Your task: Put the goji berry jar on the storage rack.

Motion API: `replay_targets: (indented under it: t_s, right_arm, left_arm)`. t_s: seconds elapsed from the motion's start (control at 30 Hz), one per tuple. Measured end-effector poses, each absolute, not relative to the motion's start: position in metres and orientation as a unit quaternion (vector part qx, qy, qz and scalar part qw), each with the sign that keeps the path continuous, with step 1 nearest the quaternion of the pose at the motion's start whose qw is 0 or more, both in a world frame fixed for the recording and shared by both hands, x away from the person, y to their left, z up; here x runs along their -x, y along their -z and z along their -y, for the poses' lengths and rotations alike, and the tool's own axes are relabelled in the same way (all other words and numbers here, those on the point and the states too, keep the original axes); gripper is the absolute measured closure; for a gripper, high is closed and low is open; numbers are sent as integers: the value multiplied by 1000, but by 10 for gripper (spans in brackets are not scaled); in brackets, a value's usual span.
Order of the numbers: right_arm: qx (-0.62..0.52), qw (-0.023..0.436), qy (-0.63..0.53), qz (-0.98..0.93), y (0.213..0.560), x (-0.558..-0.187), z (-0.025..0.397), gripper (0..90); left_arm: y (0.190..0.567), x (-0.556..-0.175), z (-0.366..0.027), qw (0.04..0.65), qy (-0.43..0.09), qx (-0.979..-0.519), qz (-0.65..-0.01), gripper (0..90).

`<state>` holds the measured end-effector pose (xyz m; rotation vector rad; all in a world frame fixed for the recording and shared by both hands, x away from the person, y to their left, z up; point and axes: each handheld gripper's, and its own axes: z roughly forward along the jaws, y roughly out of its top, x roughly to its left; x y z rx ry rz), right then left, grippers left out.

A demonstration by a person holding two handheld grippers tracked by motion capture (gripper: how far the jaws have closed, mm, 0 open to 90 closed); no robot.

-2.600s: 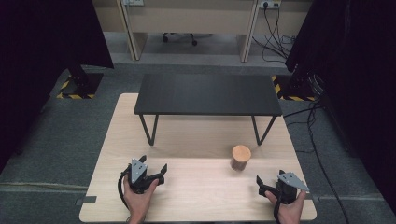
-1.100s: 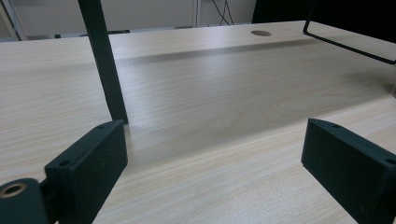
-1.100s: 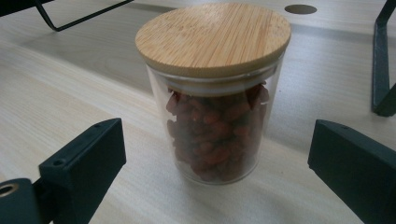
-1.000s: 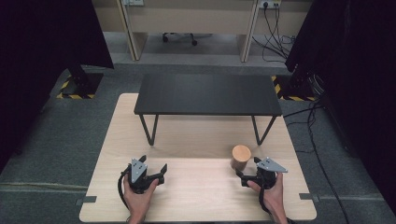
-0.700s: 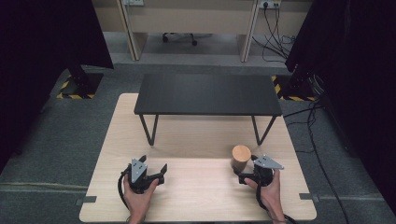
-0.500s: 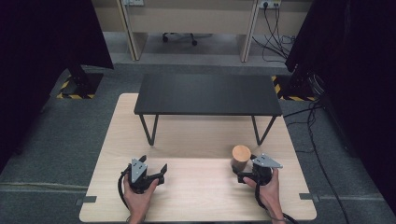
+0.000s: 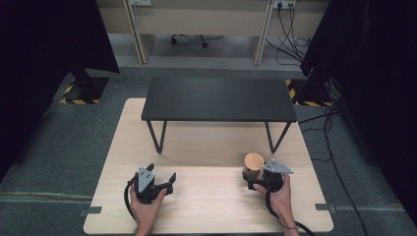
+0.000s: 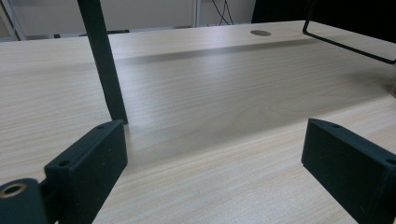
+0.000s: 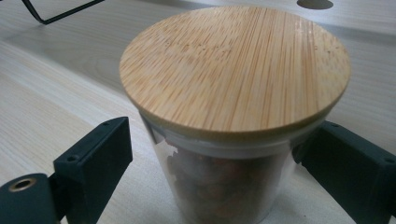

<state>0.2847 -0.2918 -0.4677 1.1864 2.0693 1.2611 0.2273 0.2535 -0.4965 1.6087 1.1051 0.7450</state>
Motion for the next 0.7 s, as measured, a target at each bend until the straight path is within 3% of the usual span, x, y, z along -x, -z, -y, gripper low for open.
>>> replay_targets:
  t_s: [0.33, 0.7]
  right_arm:
    - [-437, 224, -446, -748, 466, -286, 287, 241]
    - [-434, 234, -443, -749, 466, -284, 284, 254]
  left_arm:
    - [497, -227, -254, 503, -309, -666, -457, 61]
    - [497, -227, -253, 502, -310, -666, -456, 61]
